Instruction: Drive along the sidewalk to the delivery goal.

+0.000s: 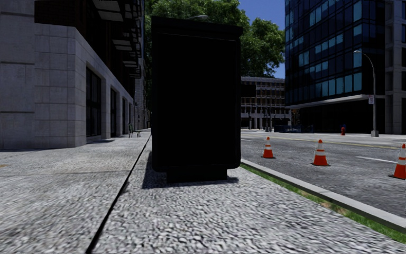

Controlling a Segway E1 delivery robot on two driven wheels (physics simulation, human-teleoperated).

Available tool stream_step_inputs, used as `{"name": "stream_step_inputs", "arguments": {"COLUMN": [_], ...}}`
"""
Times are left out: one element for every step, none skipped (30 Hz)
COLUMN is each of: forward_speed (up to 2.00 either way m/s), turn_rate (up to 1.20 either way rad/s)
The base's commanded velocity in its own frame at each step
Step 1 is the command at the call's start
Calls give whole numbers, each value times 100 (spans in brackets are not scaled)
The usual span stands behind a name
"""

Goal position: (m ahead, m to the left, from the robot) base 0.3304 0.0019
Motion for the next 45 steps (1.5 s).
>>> {"name": "stream_step_inputs", "arguments": {"forward_speed": [200, 200, 195, 195, 171, 144, 110, 91, 91, 69, 53, 32, 32, 15, 2, 0, 0, 0, 0, 0, 0, 0, 0, 0, 0, 0, 0, 0, 0, 0, 0, 0, 0, 0, 0, 0, 0, 0, 0, 0, 0, 0, 0, 0, 0], "turn_rate": [24, 24, 24, 24, 24, 24, 24, 24, 24, 24, 24, 24, 24, 21, 2, 0, 0, 0, 0, 0, 0, 0, 0, 0, 0, 0, 0, 0, 0, 0, 0, 0, 0, 0, 0, 0, 0, 0, 0, 0, 0, 0, 0, 0, 0]}}
